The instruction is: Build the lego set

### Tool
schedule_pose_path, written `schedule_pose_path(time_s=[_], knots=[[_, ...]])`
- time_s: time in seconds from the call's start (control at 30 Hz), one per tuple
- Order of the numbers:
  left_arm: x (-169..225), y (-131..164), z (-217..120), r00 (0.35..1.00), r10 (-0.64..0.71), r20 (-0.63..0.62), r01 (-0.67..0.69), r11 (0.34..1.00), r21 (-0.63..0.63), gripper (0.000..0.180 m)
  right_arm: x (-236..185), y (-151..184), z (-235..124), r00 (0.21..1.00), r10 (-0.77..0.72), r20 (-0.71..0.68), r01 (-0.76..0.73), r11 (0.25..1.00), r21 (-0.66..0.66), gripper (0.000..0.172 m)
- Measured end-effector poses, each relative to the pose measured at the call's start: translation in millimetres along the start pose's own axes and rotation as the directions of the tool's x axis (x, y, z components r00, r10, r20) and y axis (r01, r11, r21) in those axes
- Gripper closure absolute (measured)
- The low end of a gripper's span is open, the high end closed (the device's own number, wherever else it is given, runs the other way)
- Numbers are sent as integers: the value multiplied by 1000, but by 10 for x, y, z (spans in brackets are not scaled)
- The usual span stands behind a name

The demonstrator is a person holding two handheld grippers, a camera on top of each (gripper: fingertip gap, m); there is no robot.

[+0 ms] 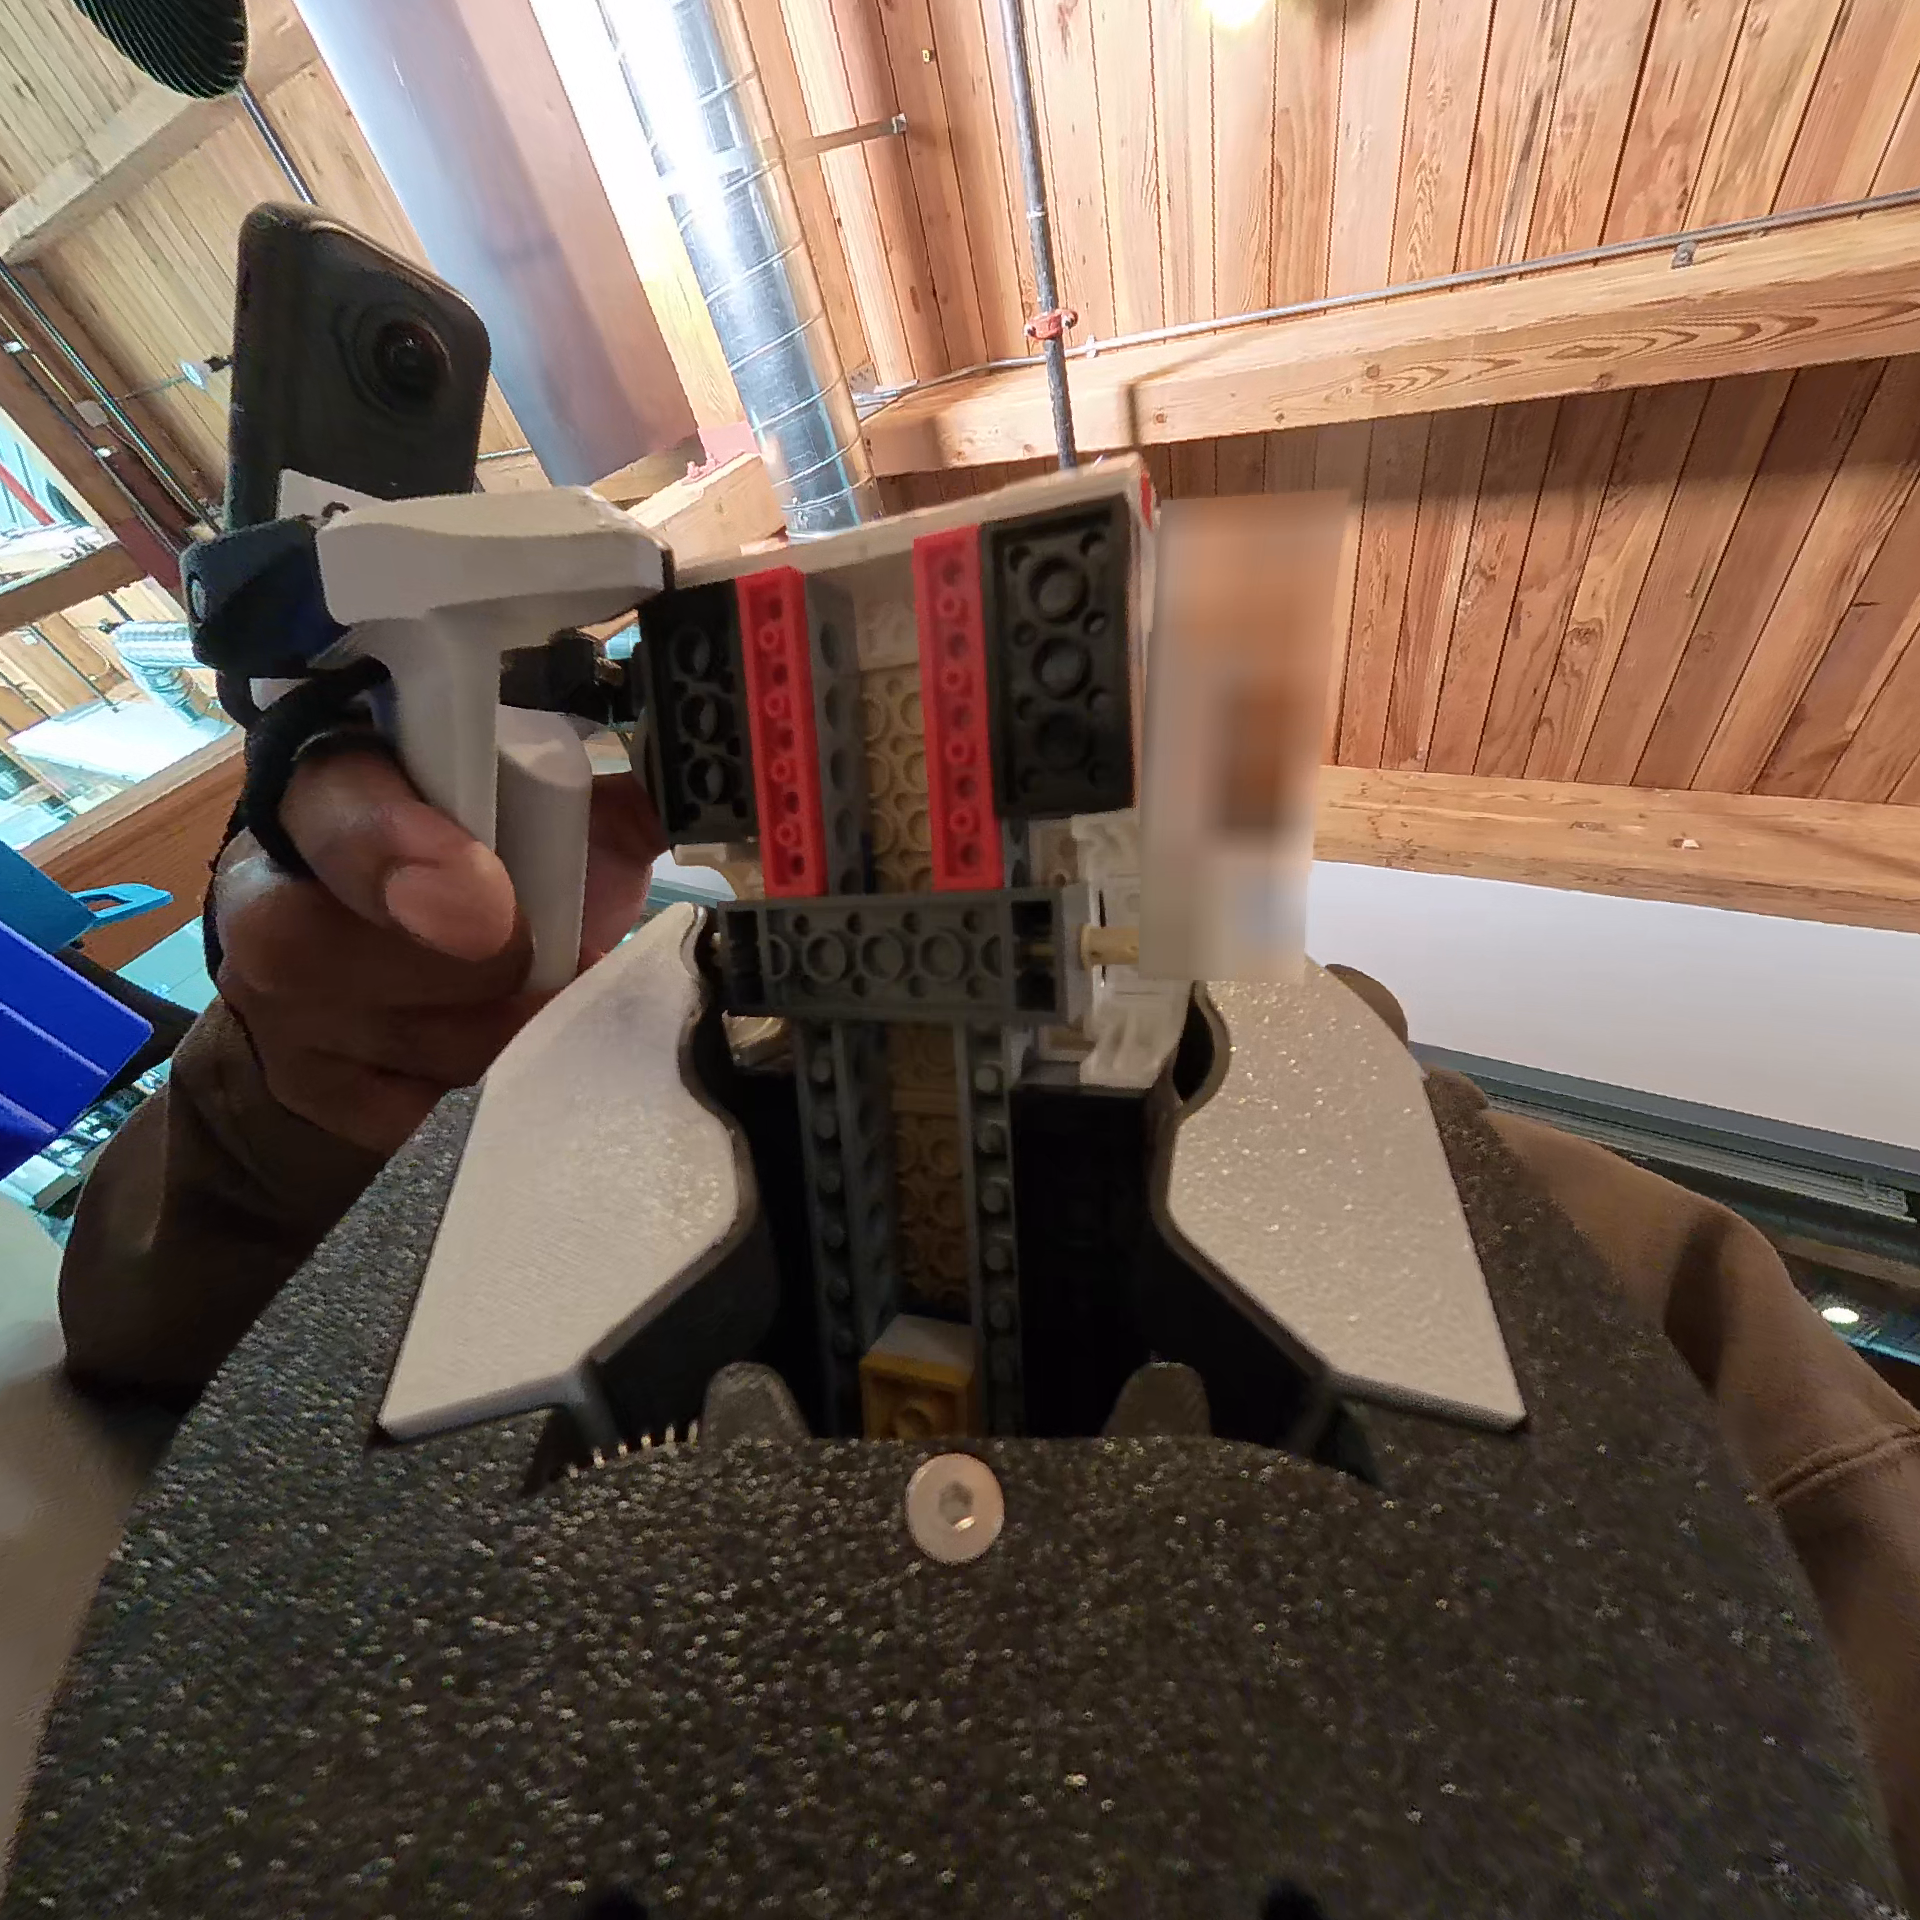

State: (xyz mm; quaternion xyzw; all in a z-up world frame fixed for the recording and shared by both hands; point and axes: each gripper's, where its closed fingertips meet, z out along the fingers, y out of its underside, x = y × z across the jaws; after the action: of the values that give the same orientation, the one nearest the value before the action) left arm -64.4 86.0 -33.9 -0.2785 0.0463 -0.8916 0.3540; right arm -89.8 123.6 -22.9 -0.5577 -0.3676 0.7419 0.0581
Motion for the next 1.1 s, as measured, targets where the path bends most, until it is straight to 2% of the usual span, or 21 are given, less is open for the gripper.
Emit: schedule_pose_path(time_s=[1.1], knots=[[92,125,32,998,37,-49,-40,997,-66,95,-165,72,23,993,-112,-37,113,993,23,92]])
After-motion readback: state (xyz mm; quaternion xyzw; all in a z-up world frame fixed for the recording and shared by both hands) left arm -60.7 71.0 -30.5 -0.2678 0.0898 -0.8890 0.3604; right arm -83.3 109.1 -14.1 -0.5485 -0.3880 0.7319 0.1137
